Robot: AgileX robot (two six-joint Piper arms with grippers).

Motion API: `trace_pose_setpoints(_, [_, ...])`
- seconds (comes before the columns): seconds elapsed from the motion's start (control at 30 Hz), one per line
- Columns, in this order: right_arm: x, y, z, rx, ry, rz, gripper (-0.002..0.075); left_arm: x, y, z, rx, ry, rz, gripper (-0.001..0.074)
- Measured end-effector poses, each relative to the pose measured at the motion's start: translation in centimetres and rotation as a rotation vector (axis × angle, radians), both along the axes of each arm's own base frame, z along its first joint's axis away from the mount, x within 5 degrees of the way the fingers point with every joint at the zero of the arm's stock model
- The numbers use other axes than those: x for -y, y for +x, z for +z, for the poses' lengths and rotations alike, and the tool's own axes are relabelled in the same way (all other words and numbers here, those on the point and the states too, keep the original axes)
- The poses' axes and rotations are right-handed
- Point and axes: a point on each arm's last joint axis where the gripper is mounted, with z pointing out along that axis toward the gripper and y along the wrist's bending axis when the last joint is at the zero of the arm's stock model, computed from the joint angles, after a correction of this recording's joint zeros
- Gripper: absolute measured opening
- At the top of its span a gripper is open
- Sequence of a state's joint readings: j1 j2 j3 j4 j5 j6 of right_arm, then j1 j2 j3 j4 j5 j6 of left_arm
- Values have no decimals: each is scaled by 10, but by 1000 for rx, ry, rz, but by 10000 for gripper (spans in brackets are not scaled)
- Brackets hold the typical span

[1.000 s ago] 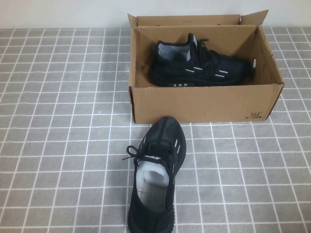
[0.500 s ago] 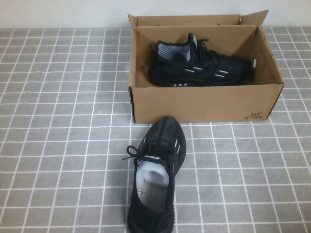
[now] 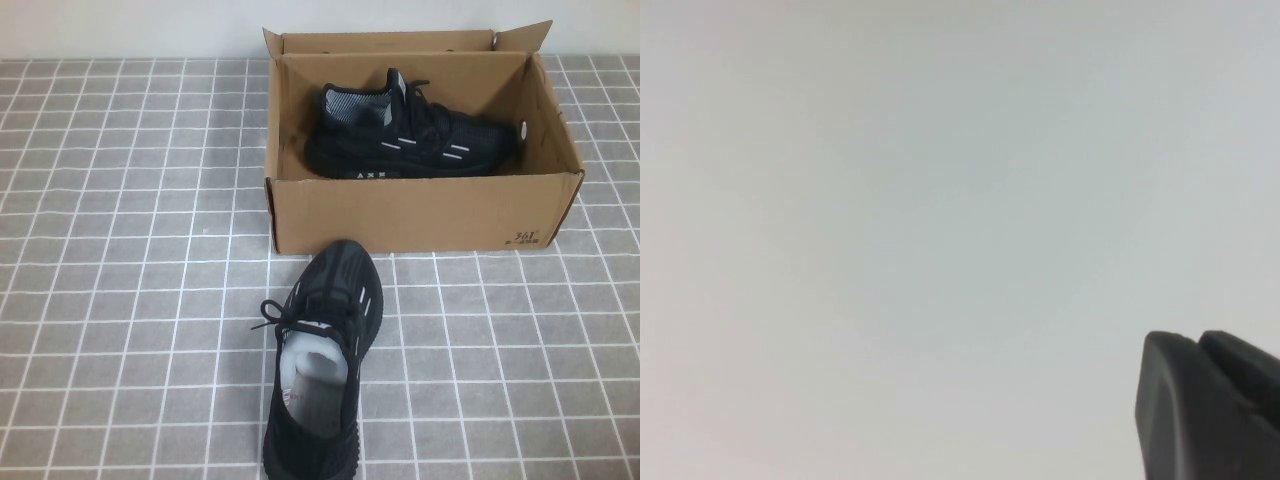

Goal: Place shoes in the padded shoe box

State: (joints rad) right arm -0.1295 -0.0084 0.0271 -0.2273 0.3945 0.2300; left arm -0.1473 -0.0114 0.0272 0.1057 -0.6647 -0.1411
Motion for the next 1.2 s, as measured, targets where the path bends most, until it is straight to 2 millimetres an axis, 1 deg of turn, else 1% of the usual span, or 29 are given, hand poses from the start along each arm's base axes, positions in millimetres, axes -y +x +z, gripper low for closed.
trace_pose_setpoints(0.1, [0,0,0,0,0,0,-8,0,-9,9,129,-45,-41,-4])
trace_pose_setpoints(0.2, [0,0,0,0,0,0,-8,-1,-17,27,198,-60,-51,-4])
trace_pose_setpoints(0.33, [0,0,0,0,0,0,-8,-5,-30,68,210,-66,-38,-4])
trace_pose_setpoints(0.4, [0,0,0,0,0,0,-8,-7,-37,86,183,-67,-27,-4])
trace_pose_setpoints(0.5, [0,0,0,0,0,0,-8,-10,-46,113,85,-65,-5,-4])
trace_pose_setpoints(0.57, [0,0,0,0,0,0,-8,-11,-44,128,-30,-57,13,-4])
trace_pose_setpoints(0.63, [0,0,0,0,0,0,-8,-11,-37,135,-146,-43,30,-4])
trace_pose_setpoints(0.7, [0,0,0,0,0,0,-8,-11,-28,137,-230,-32,41,-4])
trace_pose_setpoints(0.77, [0,0,0,0,0,0,-8,-10,-21,135,-293,-24,47,-4])
trace_pose_setpoints(0.93, [0,0,0,0,0,0,-8,-9,-14,131,-353,-44,35,-4])
trace_pose_setpoints(1.07, [0,0,0,0,0,0,-8,-9,-6,123,-448,-41,40,-4])
trace_pose_setpoints(1.2, [0,0,0,0,0,0,-8,-7,13,111,-618,-17,60,-4])
